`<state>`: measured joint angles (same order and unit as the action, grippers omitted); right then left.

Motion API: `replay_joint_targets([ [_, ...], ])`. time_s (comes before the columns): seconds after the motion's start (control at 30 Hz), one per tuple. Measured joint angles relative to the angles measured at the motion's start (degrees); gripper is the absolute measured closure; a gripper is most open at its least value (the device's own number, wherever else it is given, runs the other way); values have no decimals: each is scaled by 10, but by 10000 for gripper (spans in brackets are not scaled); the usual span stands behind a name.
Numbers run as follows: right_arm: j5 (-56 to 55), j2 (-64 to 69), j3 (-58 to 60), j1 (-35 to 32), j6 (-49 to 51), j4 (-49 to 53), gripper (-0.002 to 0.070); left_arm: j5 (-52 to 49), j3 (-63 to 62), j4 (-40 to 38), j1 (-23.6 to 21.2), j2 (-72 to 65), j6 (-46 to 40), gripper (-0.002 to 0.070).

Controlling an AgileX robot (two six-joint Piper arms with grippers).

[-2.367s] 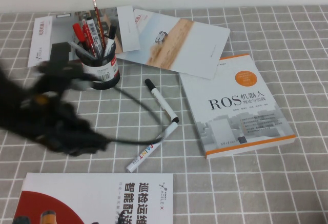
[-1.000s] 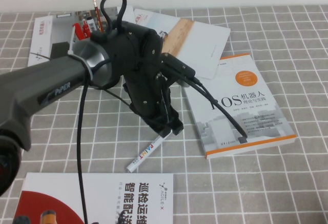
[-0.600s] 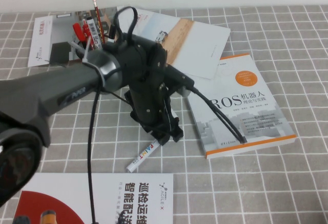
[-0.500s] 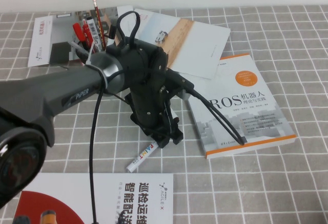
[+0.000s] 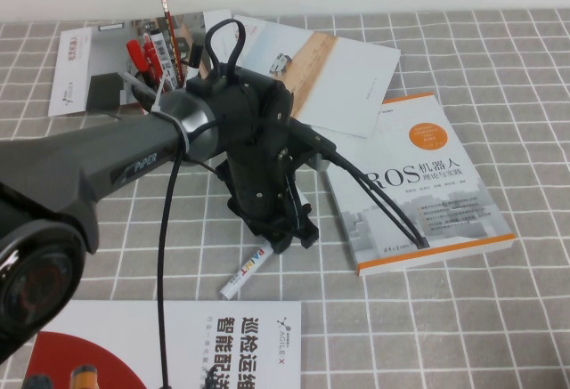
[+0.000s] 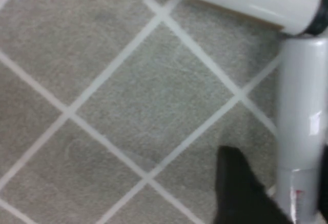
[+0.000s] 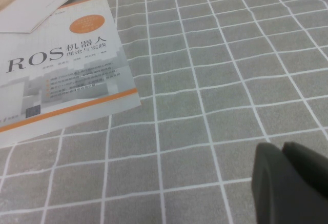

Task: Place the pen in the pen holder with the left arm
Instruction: Pick up the pen on the table, then place the pen onto the pen holder

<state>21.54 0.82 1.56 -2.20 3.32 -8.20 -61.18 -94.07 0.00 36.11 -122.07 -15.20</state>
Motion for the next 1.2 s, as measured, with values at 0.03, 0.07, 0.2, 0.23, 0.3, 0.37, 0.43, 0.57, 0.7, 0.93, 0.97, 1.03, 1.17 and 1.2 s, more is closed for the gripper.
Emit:
replay_joint_targets([
  [0.03,0,0,0,0,0,0,691,0,0,0,-1,-1,0,403],
  [0.07,0,0,0,0,0,0,691,0,0,0,-1,-1,1,439],
  [0.2,0,0,0,0,0,0,691,-3,-1,3,-2,-1,2,568],
  [0.23,0,0,0,0,0,0,691,-4,-1,3,-2,-1,2,565],
  [0.3,0,0,0,0,0,0,691,-8,-1,3,-2,-1,2,565],
  [0.37,0,0,0,0,0,0,692,-9,-2,0,-2,-1,2,565],
  [0.43,0,0,0,0,0,0,691,-9,-2,0,-2,-1,2,565],
  [0.57,0,0,0,0,0,0,691,-9,0,-12,-2,8,3,566],
  [0.7,0,0,0,0,0,0,691,15,4,-27,4,46,4,565],
  [0.93,0,0,0,0,0,0,692,91,38,-23,19,149,21,566],
  [0.97,0,0,0,0,0,0,692,110,54,-13,19,167,30,566],
  [1.03,0,0,0,0,0,0,692,159,95,16,19,203,55,566],
  [1.17,0,0,0,0,0,0,691,269,188,83,11,272,121,566],
  [1.2,0,0,0,0,0,0,691,302,214,102,6,288,145,566],
])
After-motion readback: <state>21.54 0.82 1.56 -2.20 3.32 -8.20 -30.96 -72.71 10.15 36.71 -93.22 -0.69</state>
